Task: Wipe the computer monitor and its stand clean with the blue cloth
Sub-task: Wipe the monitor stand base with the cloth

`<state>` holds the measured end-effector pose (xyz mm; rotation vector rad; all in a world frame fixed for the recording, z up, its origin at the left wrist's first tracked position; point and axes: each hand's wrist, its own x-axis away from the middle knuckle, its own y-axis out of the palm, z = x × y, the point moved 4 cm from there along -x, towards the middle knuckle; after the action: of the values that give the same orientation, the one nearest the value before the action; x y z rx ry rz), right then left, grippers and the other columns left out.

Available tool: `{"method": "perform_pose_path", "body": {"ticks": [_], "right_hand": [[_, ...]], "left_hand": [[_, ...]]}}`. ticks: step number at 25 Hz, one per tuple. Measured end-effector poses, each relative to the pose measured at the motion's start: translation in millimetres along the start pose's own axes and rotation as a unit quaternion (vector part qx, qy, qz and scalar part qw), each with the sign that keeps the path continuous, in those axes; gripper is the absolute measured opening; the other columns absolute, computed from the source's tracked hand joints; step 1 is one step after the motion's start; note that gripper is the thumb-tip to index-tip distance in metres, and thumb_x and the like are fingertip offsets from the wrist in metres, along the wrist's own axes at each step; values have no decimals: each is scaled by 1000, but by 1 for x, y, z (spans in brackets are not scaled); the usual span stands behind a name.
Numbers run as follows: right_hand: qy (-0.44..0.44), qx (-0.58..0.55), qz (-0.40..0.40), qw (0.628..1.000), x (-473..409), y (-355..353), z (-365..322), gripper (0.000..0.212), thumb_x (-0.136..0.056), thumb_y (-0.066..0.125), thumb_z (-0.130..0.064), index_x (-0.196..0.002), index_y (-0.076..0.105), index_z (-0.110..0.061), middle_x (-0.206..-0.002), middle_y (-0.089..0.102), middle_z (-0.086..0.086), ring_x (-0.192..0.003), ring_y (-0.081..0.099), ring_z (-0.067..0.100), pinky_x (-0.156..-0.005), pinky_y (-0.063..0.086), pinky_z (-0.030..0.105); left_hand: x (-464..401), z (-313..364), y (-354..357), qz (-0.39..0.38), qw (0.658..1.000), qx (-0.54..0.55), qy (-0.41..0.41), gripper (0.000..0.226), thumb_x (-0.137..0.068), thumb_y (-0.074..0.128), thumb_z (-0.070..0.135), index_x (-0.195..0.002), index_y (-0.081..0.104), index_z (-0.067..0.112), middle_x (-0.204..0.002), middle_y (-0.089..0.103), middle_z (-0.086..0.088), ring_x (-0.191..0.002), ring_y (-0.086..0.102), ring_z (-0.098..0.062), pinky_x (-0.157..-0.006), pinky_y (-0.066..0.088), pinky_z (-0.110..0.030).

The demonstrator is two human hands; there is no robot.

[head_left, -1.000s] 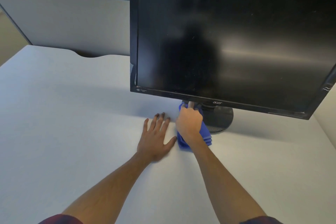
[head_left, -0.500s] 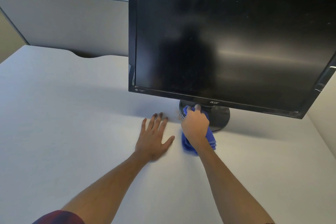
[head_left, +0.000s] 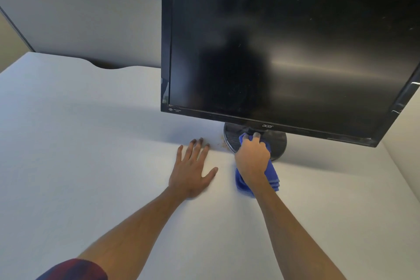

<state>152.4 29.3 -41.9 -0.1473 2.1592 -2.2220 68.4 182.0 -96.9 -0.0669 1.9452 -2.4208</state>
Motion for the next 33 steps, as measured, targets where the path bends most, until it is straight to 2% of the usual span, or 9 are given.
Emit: {"method": "perform_pose_path", "body": {"ticks": [6,12,17,20,23,25,27,30,33], "right_hand": [[-86,-75,-27,993,-15,-2,-33,45,-98,44,-26,-143,41,-24,-141,37,8,-107,55,27,-83,52,35],[89,-44,19,995,7,-8,38,37,-93,50,-18,-129,53,-16,-126,48,10,-100,56,26,-77,48,34],[-50,-32,1,998,3,-2,-26,48,-94,50,-22,-141,41,-19,-141,39,12,-107,54,26,-84,52,34],[-83,-68,-26,994,-4,-3,-35,45,-96,48,-23,-141,43,-24,-144,37,9,-108,56,26,-83,52,34],[-2,-124,6,992,2,-10,16,37,-96,47,-21,-132,51,-23,-129,48,8,-99,57,24,-78,47,32],[90,-109,46,989,12,-13,56,30,-95,48,-18,-124,55,-16,-118,49,9,-94,56,25,-75,46,33],[130,-68,24,989,17,-7,71,29,-94,50,-16,-123,55,-14,-118,48,10,-95,56,26,-75,47,34],[108,7,10,994,12,0,54,32,-92,54,-21,-123,55,-14,-124,47,9,-99,55,24,-78,49,32],[42,7,28,999,9,5,16,39,-92,53,-24,-130,51,-16,-130,46,10,-102,54,25,-81,47,33]], "left_hand": [[1,0,-2,5,1000,6,0,74,-91,14,67,-153,3,27,-162,-5,2,-148,-8,-18,-119,-1,-49],[0,0,-2,11,1000,2,8,75,-90,12,67,-153,6,26,-162,-4,1,-148,-7,-19,-118,1,-52],[-1,0,0,10,1000,3,2,74,-91,14,67,-153,4,26,-162,-4,1,-148,-8,-19,-118,1,-51],[0,0,0,6,1000,3,2,74,-92,13,67,-153,3,26,-162,-6,2,-148,-9,-19,-119,0,-50],[0,-2,-1,10,1000,0,9,75,-91,14,67,-153,5,25,-162,-3,1,-148,-7,-20,-118,1,-51],[0,-2,-1,17,1000,0,12,74,-92,15,66,-153,7,24,-162,-2,0,-148,-6,-20,-118,2,-51],[-1,-1,0,20,1000,-1,13,74,-92,15,65,-153,9,23,-162,-1,-1,-148,-5,-20,-118,2,-51],[-1,0,1,21,1000,0,11,75,-91,15,66,-153,9,24,-162,-1,-1,-148,-5,-20,-118,2,-51],[-1,-1,1,18,1000,1,7,75,-91,15,66,-153,9,24,-162,-1,-1,-148,-4,-21,-118,2,-51]]}}
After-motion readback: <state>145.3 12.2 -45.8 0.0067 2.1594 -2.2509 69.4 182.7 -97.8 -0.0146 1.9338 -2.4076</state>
